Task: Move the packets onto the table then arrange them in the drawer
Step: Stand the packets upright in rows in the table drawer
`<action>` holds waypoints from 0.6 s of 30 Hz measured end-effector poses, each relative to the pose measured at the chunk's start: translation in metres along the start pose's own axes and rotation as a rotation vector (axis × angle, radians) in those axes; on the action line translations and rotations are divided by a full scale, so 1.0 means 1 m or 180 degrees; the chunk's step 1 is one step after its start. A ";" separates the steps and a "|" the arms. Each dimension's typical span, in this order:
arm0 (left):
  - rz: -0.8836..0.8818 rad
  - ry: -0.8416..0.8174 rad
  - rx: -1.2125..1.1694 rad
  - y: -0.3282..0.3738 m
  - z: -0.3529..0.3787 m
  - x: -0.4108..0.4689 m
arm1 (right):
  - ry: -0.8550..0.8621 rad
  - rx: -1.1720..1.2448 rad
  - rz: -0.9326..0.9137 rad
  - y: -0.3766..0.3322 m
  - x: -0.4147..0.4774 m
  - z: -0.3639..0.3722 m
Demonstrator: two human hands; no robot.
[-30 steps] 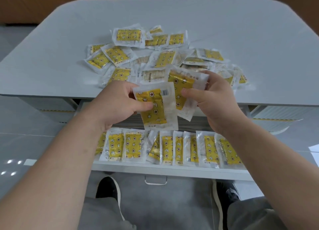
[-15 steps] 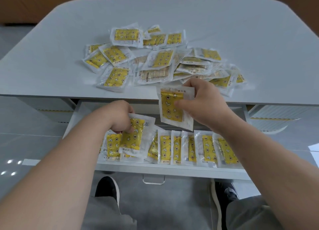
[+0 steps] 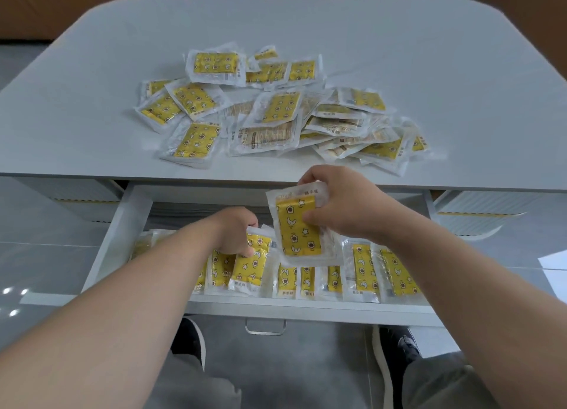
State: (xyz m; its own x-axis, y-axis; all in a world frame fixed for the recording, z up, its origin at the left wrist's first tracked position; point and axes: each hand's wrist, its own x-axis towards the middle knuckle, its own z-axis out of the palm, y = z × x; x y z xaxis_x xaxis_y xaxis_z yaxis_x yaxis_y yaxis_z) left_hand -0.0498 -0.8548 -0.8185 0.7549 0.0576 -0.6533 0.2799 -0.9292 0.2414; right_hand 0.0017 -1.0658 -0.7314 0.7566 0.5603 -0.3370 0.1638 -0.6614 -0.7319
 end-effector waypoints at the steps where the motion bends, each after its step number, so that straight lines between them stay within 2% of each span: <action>1: 0.0028 0.0052 0.0106 0.000 0.002 0.002 | -0.0057 -0.0035 0.0021 0.002 0.001 0.001; 5: 0.0214 0.0330 0.0595 -0.001 0.008 0.005 | -0.0221 -0.0177 0.0187 0.008 0.003 0.003; 8: 0.0445 0.0270 0.1049 0.001 0.012 0.007 | -0.0294 -0.0194 0.0354 0.012 0.007 0.004; 14: 0.0353 -0.0133 0.0696 0.005 0.011 0.013 | -0.0339 -0.0051 0.0565 0.013 0.014 0.007; 18: 0.0290 -0.0303 0.0793 0.011 0.011 0.013 | -0.0417 0.0081 0.0641 0.011 0.018 0.011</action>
State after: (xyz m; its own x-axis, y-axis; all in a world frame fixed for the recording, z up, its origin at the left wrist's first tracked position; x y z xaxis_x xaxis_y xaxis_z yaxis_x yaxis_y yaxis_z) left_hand -0.0439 -0.8688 -0.8321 0.7077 -0.0538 -0.7044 0.0502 -0.9907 0.1261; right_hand 0.0100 -1.0580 -0.7519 0.6835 0.4795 -0.5504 0.0007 -0.7545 -0.6563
